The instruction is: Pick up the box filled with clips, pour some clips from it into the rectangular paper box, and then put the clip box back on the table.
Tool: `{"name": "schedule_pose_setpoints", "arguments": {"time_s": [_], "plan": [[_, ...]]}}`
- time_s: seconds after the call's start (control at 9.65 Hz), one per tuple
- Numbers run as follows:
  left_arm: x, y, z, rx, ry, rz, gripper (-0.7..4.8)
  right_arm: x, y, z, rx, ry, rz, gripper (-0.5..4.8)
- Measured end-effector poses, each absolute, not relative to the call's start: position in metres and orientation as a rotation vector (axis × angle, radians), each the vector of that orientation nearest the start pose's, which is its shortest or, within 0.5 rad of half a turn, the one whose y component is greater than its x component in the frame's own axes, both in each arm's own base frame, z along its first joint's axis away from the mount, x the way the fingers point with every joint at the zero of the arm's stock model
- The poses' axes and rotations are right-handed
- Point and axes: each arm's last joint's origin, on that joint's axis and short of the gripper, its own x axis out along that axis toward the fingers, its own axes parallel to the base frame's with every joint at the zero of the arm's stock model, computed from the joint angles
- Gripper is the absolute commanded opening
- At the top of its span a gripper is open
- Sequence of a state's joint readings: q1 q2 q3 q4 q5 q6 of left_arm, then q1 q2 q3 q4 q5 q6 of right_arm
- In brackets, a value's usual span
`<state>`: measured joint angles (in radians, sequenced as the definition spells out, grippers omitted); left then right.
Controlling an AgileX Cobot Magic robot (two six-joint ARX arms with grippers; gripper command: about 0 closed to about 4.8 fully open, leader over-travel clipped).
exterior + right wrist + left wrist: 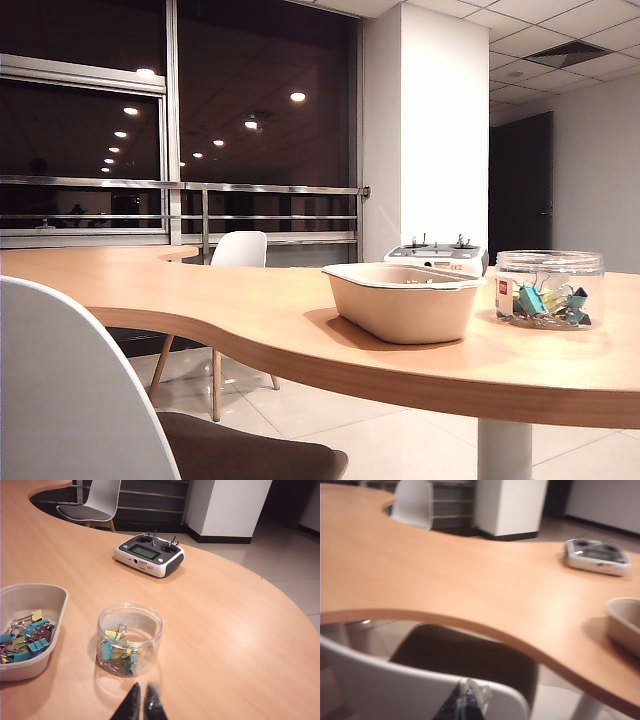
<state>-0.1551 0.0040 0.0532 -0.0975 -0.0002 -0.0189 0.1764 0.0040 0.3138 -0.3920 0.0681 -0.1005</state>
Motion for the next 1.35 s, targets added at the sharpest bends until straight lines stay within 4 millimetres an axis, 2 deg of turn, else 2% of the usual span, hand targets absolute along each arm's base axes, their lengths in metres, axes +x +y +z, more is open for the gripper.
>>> {"name": "schedule_pose_setpoints", "arguments": {"time_s": [0.21, 0.31, 0.62, 1.35], "plan": [[0.097, -0.001, 0.156, -0.022, 0.095, -0.082, -0.07, 0.067, 0.010, 0.229, -0.110, 0.075, 0.112, 0.22], [0.097, 0.001, 0.156, 0.065, 0.092, -0.064, -0.07, 0.067, 0.010, 0.229, -0.110, 0.075, 0.112, 0.22], [0.097, 0.002, 0.156, 0.073, 0.096, 0.053, -0.07, 0.067, 0.010, 0.228, -0.110, 0.076, 0.112, 0.22], [0.097, -0.002, 0.156, 0.076, 0.095, 0.013, -0.05, 0.067, 0.010, 0.229, -0.110, 0.075, 0.112, 0.22]]}}
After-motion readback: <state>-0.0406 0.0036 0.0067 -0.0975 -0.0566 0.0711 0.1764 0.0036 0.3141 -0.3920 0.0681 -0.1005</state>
